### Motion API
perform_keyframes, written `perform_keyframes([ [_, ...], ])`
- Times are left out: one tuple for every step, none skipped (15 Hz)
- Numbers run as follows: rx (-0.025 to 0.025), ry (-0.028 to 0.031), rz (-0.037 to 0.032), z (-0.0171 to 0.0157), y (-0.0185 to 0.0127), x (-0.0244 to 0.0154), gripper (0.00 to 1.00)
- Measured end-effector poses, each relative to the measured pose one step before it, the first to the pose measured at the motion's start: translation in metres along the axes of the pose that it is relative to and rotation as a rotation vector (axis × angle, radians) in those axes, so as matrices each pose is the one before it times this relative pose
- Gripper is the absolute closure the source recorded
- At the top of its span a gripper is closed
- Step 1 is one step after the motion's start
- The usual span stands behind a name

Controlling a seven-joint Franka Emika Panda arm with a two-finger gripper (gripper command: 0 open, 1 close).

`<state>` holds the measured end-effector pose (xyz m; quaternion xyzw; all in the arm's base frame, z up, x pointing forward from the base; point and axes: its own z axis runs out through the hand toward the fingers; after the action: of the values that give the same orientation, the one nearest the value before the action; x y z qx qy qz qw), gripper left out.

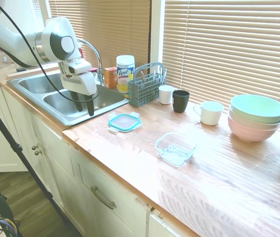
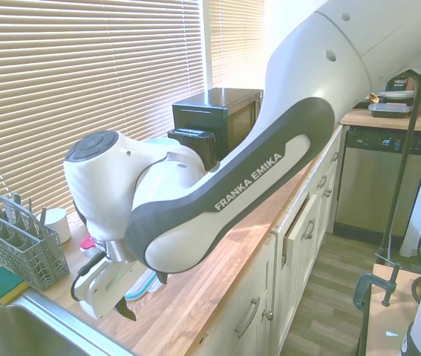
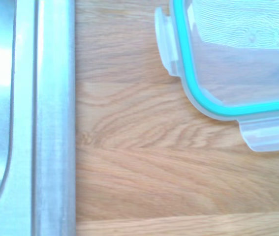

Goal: Cover the lid of the food container

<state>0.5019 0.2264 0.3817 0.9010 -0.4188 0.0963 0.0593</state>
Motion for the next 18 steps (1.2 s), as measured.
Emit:
perform_keyframes([
  [-0.00198,0.00788,0.00466,0.00298,-0.0064,-0.00241,0.0],
  [0.0017,0.0085,0.00377,0.0006,-0.00558,-0.00038,0.0],
  [0.00385,0.01291,0.00459,-0.00114,-0.00453,0.00226,0.0],
  [0.00208,0.01288,0.00383,-0.00132,-0.00327,0.00315,0.0],
  [0.00018,0.01319,0.00485,-0.00116,-0.00292,0.00408,0.0],
  [-0.00265,0.00756,0.00463,0.00027,-0.00281,0.00412,0.0],
  [-0.00596,0.0055,0.00414,0.00173,-0.00307,0.00337,0.0],
  [-0.00556,0.00506,0.00226,0.00356,-0.00336,0.00302,0.0],
  [-0.00824,0.00513,-0.00037,0.00451,-0.00318,0.00225,0.0],
  [-0.00778,0.00065,0.00129,0.00408,-0.00362,0.00225,0.0],
  [-0.0063,-0.00108,0.00229,0.00365,-0.00373,0.00206,0.0],
  [-0.00307,-0.00048,0.00236,0.00209,-0.00297,0.00175,0.0],
  [-0.00508,0.00137,-0.00016,0.00274,-0.00193,0.00102,0.0],
  [-0.00668,0.0053,-0.00096,0.00389,-0.00123,0.00104,0.0],
  [-0.00783,0.00475,0.00263,0.00421,-0.00153,0.00139,0.0],
  [-0.00715,0.00391,0.00261,0.00429,-0.00207,0.00072,0.0],
  [-0.00518,0.00204,0.00131,0.00421,-0.00211,0.00067,0.0],
  [-0.00508,0.00261,0.00182,0.00421,-0.00189,0.00048,0.0],
])
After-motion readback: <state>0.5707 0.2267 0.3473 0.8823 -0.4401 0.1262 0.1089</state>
